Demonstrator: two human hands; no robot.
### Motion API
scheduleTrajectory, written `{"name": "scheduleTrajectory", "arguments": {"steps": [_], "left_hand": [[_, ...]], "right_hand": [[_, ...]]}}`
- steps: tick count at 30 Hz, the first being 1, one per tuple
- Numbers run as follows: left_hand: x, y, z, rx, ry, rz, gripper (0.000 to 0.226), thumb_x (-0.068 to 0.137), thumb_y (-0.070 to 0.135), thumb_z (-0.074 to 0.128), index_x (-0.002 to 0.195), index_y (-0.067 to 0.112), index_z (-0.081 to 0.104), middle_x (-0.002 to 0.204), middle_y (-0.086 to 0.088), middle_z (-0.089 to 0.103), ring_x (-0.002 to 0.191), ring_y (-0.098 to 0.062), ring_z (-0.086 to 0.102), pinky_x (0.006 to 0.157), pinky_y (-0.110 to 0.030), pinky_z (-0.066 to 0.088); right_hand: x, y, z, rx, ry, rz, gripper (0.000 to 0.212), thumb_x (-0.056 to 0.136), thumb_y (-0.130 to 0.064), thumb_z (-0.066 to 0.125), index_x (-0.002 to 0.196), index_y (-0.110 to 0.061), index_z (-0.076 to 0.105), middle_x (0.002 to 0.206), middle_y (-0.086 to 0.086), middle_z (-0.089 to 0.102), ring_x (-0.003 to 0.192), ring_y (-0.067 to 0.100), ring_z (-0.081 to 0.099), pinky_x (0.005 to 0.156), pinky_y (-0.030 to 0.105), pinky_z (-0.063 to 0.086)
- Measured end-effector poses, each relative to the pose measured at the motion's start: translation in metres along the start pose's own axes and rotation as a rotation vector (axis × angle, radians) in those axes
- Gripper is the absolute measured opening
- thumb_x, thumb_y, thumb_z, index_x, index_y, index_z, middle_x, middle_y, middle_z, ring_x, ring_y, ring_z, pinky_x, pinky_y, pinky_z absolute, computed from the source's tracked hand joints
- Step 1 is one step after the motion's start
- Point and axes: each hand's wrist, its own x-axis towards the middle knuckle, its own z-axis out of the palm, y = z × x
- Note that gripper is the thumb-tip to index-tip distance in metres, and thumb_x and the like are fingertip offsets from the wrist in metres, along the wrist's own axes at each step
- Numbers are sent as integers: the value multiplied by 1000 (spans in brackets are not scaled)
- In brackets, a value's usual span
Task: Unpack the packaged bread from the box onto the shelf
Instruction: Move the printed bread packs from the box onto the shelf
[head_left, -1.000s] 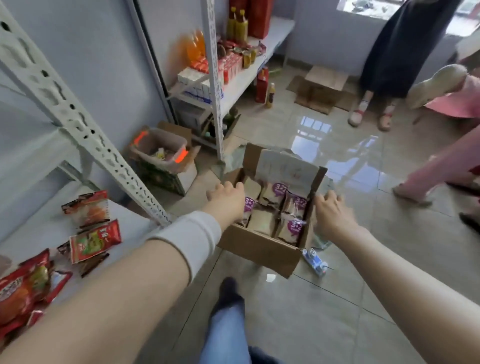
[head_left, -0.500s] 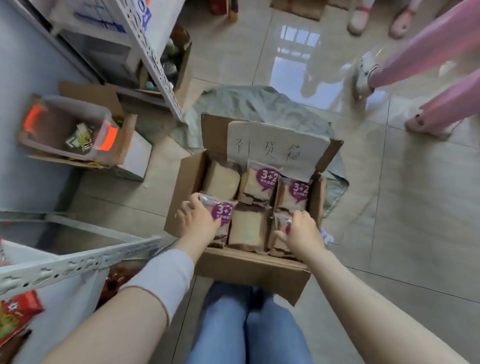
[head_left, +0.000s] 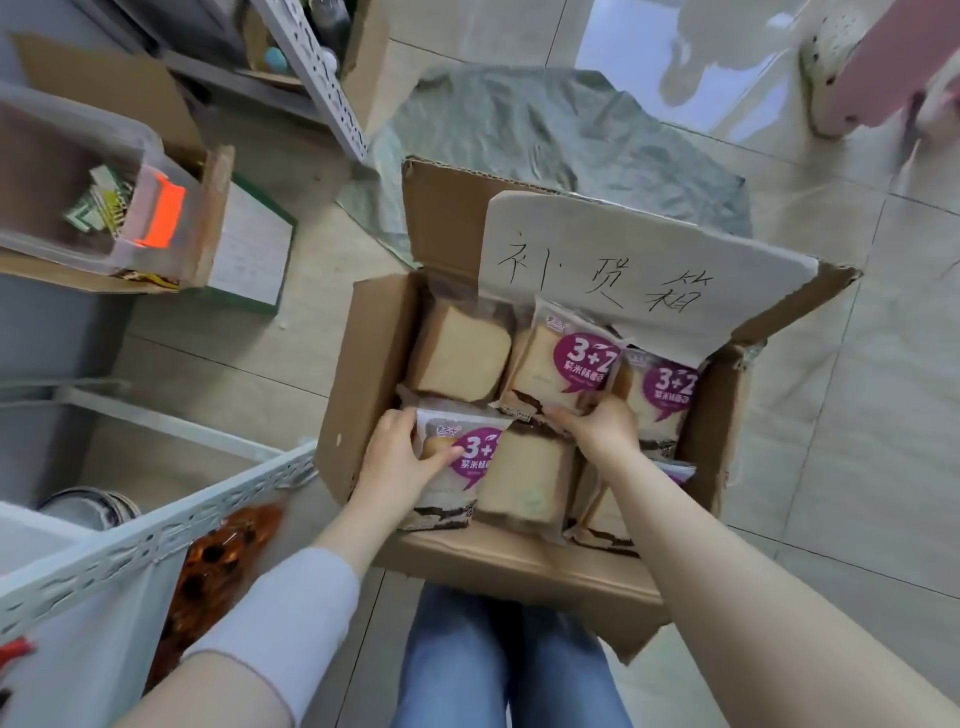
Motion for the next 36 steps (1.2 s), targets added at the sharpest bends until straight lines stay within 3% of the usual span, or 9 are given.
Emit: {"name": "scheduleTrajectory", "arguments": {"steps": [5, 9, 14, 18, 20, 22, 25, 29, 36], "left_hand": [[-11, 4, -11, -273, -34, -42, 31, 79, 25, 71, 104, 20, 53, 101, 7, 61, 95, -11, 57, 73, -23, 47], [-35, 11, -31, -373, 121, -10, 27, 78, 20, 72, 96, 22, 53, 83, 20, 59, 78, 8, 53, 54, -3, 42], [-100, 17, -64, -503, 294, -23, 29, 75, 26, 74, 95, 20, 54, 80, 15, 57, 75, 2, 53, 57, -13, 42], [-191, 17, -98, -524, 490, 43, 26, 73, 29, 76, 83, 20, 53, 73, 15, 53, 66, 4, 48, 48, -9, 36], [-248, 15, -121, -576, 573, 91, 25, 73, 28, 76, 84, 22, 55, 74, 16, 56, 68, 4, 50, 47, -3, 37], [-307, 10, -147, -624, 622, 121, 24, 73, 30, 76, 87, 23, 57, 80, 14, 61, 74, -1, 56, 59, -11, 41], [-391, -5, -192, -620, 728, 152, 21, 72, 30, 76, 79, 24, 57, 80, 9, 62, 75, -8, 57, 67, -21, 44], [-495, -38, -256, -631, 948, 187, 22, 71, 29, 77, 68, 27, 55, 69, 17, 59, 63, 4, 55, 48, -1, 38], [-629, -151, -360, -666, 1239, 183, 43, 72, 33, 76, 98, 2, 64, 98, -14, 70, 90, -26, 67, 81, -44, 52]], "right_hand": [[-11, 2, -9, 144, 19, -91, 43, 74, -30, 75, 107, -19, 51, 95, -6, 57, 86, 15, 53, 73, 26, 39], [-38, 9, -30, 193, 90, -102, 54, 69, -30, 80, 113, -16, 54, 93, -8, 57, 89, 14, 54, 76, 28, 41], [-101, 29, -61, 218, -66, -152, 42, 67, -29, 82, 102, -17, 62, 96, -3, 67, 91, 15, 63, 83, 35, 52], [-184, 40, -79, 199, -176, -301, 22, 67, -26, 82, 81, -29, 65, 81, -15, 70, 74, 0, 65, 57, 17, 49], [-234, 42, -85, 171, -212, -381, 21, 66, -24, 82, 77, -31, 65, 79, -16, 70, 74, 1, 65, 60, 17, 50], [-285, 42, -88, 117, -248, -450, 22, 68, -24, 81, 83, -29, 66, 85, -11, 71, 79, 8, 66, 68, 25, 53], [-365, 30, -84, 52, -308, -587, 20, 71, -24, 79, 85, -29, 66, 83, -12, 69, 76, 6, 64, 57, 17, 48], [-457, 0, -55, 19, -411, -760, 20, 72, -16, 77, 88, -22, 68, 78, -14, 71, 73, 4, 66, 57, 14, 47], [-596, -71, 45, -20, -535, -1044, 22, 66, -15, 80, 77, -29, 66, 69, -19, 72, 66, -6, 66, 58, 7, 49]]}}
